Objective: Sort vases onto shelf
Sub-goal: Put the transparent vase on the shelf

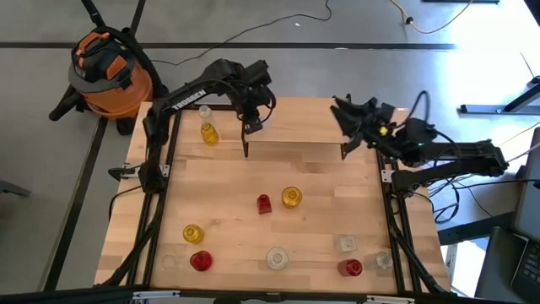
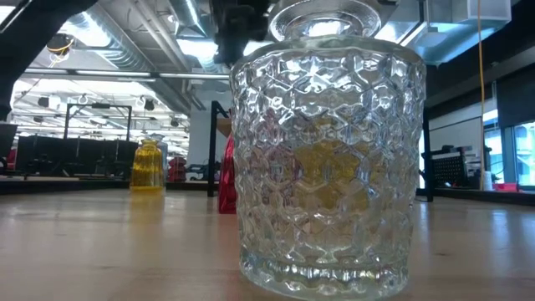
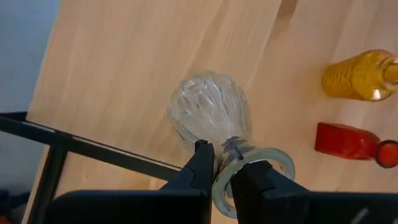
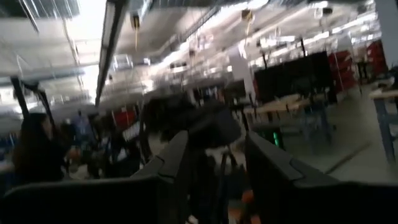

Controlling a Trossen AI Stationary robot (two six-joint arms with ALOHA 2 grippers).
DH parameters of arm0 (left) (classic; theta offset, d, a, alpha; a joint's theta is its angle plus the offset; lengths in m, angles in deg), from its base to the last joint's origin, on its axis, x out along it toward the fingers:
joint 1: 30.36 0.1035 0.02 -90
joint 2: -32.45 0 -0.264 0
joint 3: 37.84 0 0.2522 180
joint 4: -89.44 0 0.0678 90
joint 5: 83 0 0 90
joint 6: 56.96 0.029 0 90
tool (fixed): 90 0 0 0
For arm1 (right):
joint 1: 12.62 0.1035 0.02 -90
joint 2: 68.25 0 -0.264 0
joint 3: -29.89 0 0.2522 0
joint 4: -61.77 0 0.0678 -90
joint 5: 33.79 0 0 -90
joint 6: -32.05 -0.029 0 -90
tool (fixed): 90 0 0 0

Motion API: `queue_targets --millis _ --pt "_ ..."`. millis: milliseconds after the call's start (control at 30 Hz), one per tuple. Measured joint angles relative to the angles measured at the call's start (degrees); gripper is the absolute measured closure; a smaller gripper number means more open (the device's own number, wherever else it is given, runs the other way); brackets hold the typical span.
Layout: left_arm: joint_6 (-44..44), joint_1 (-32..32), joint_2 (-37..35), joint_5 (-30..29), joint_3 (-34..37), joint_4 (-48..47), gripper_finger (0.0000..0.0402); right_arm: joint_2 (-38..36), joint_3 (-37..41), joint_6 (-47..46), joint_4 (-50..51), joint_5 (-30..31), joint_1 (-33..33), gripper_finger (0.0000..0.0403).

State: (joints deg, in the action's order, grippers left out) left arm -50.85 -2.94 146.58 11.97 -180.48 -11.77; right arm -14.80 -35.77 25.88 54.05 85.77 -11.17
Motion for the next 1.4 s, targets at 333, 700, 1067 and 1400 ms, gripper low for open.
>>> queue_targets --millis 333,700,1067,1400 --pt "0.0 0.0 0.6 0.3 0.0 -0.8 0.0378 1.2 -0.1 -0.7 14.9 11.3 0.2 0.0286" --pt "-2.8 0.0 0.6 0.6 0.0 -2.5 0.0377 1.1 -0.1 1.0 18.6 32.3 1.5 0.0286" --pt "-2.9 0.7 0.6 0.5 0.0 -0.7 0.0355 3.9 -0.1 0.4 18.7 16.0 1.5 0.0286" --pt "-0.9 1.6 0.6 1.5 0.0 0.1 0.0351 7.2 0.0 -4.3 18.4 14.3 1.5 0.0286"
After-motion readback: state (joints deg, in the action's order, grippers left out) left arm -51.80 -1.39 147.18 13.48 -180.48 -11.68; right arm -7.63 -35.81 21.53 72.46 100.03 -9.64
